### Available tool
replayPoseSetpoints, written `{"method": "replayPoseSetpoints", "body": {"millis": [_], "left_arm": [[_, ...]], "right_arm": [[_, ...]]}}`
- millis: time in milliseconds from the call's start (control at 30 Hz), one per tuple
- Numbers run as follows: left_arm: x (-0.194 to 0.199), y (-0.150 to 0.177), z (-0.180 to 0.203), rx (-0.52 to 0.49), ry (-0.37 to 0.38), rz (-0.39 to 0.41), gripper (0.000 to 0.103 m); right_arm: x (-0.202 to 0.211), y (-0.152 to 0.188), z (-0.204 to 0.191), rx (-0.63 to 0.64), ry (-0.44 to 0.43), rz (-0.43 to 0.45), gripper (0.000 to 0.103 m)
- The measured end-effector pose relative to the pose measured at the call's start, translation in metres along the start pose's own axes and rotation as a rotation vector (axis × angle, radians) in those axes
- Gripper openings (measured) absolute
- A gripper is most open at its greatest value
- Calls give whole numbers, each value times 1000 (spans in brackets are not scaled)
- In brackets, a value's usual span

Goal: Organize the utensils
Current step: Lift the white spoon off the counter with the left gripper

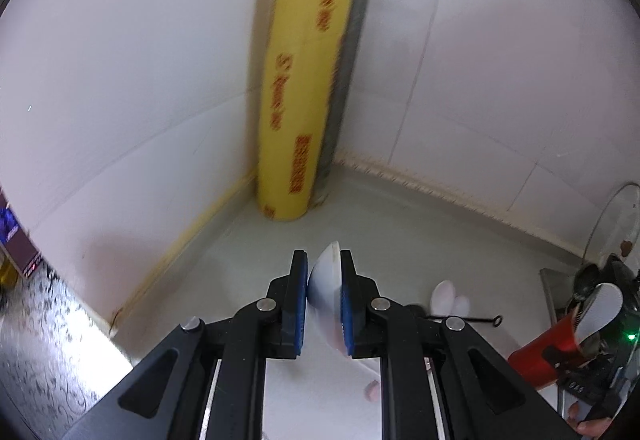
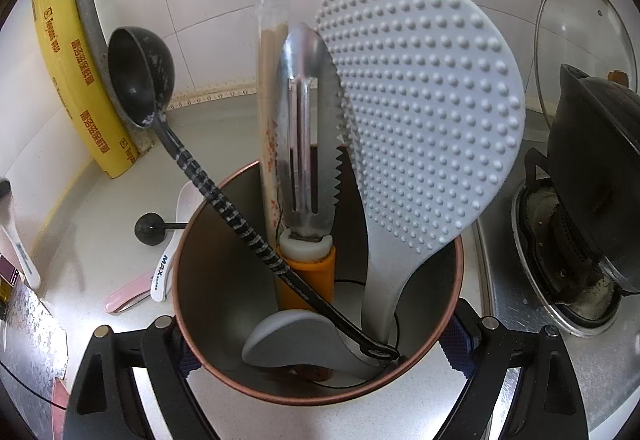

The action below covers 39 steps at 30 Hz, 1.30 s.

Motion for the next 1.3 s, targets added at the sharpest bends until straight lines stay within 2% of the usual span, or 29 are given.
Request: {"method": "replayPoseSetpoints", "body": {"millis": [367, 933, 1300], "left_arm": [[3, -28, 49, -88, 87, 48, 15], [16, -81, 157, -301, 265, 138, 15], [8, -83, 232, -451, 387, 130, 15]], "right_arm": [[1, 0, -3, 7, -14, 6, 93], [1, 1, 4, 25, -25, 12, 93], [1, 0, -1, 24, -25, 12, 93]]}}
Point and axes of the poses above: each gripper's, at about its wrist camera, not at the fingertips, and x roughly against the way its jaws point, z to its right, y to its underside, the point moved 4 cm from there along -x, roughly the way its jaws point, and after that the axes turned 11 degrees about y, right-handed, at the moved point
